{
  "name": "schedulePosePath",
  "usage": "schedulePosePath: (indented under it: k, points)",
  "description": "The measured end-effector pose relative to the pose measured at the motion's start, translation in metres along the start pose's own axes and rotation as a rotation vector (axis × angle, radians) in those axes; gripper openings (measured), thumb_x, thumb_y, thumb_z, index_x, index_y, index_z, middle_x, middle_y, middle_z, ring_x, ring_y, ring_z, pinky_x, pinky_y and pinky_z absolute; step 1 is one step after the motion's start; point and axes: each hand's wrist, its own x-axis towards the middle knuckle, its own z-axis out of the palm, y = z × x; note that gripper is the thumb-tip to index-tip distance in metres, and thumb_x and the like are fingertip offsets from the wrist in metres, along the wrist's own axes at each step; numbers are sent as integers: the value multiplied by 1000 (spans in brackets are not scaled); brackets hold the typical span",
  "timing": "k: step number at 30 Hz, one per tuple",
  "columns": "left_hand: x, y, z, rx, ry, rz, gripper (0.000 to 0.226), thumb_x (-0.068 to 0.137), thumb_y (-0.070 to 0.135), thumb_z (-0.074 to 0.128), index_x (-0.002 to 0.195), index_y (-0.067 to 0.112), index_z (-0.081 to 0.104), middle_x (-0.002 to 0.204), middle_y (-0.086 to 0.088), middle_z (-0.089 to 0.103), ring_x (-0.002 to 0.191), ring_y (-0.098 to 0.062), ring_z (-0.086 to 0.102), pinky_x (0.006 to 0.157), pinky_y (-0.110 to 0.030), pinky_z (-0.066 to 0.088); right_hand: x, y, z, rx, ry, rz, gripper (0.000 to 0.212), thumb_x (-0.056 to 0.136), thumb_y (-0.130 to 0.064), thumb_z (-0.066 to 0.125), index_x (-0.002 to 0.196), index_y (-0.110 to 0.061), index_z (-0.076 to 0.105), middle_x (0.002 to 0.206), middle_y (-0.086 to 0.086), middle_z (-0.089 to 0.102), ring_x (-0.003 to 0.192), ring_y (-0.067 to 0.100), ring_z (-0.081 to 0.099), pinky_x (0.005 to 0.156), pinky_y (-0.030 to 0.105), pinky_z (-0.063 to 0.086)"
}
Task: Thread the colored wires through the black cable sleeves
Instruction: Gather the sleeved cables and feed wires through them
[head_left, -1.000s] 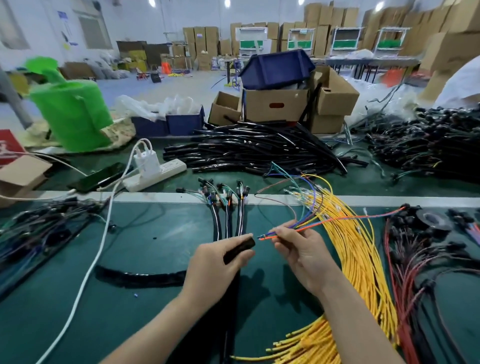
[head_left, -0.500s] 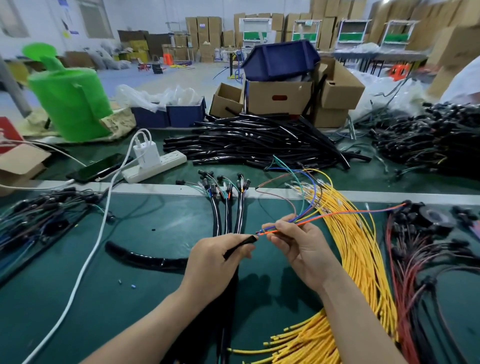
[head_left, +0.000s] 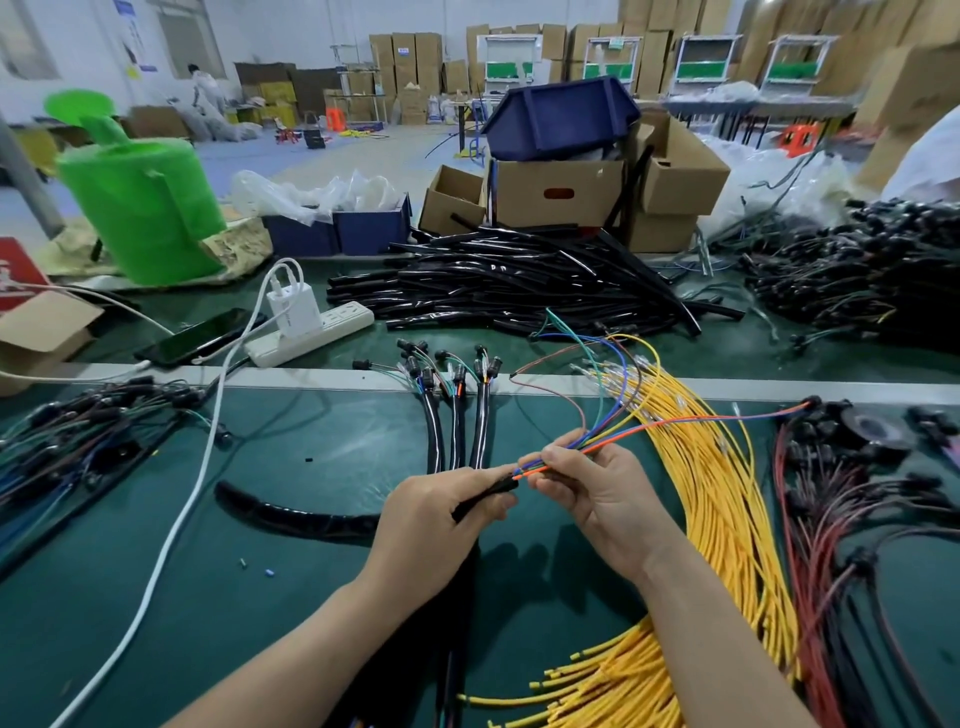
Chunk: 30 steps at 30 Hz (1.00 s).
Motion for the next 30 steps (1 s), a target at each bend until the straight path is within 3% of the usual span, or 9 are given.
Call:
schedulePosePath:
  k: [4, 7, 10, 18, 23, 27, 30]
  points:
    - [0, 0, 0, 72, -9, -11, 46, 83, 38, 58, 125, 48, 43, 75, 11, 67, 66, -7, 62, 66, -38, 52, 3, 2, -2, -42, -4, -55, 13, 88, 6, 54, 77, 3, 58, 73, 19, 70, 56, 16, 67, 54, 17, 54]
    - [-1, 1, 0, 134, -8, -23, 44, 84, 41, 56, 125, 48, 44, 80, 9, 70, 71, -15, 64, 65, -40, 52, 5, 6, -4, -106, -34, -81, 6, 87, 6, 56, 81, 5, 57, 73, 19, 69, 59, 17, 67, 57, 18, 54]
    - [-1, 2, 0, 158, 2, -35, 32, 84, 42, 57, 114, 38, 66, 88, 9, 73, 77, -15, 67, 65, -39, 53, 6, 10, -4, -161, -63, -90, 12, 86, 8, 57, 77, 2, 61, 68, 13, 69, 59, 16, 67, 57, 18, 53]
    - [-2, 3, -1, 182, -52, -36, 31, 84, 44, 55, 112, 37, 67, 80, 10, 70, 71, -12, 64, 62, -37, 51, 4, 11, -5, -337, -175, -104, 12, 84, 7, 62, 77, -2, 64, 65, 8, 60, 57, 13, 53, 57, 18, 45]
    - [-2, 7, -3, 201, -25, 8, 16, 84, 37, 60, 96, 34, 71, 86, 14, 66, 67, -6, 59, 57, -30, 49, 2, 10, -4, -377, -200, -66, 12, 84, 7, 61, 76, -2, 63, 62, 8, 55, 53, 10, 44, 54, 18, 38]
    - [-2, 8, -2, 228, -14, 31, 16, 84, 36, 60, 89, 28, 72, 67, 10, 64, 61, -11, 59, 52, -33, 49, 1, 6, -2, -191, -188, 52, 5, 78, -4, 65, 79, -7, 62, 70, 2, 54, 57, 6, 47, 58, 12, 44]
    - [-3, 9, -2, 221, 1, 40, 15, 84, 35, 61, 87, 26, 72, 66, 11, 64, 60, -12, 59, 51, -34, 50, 2, -2, -7, 68, -35, 94, 12, 70, -13, 66, 80, -11, 60, 68, 0, 61, 45, 3, 43, 44, 7, 38]
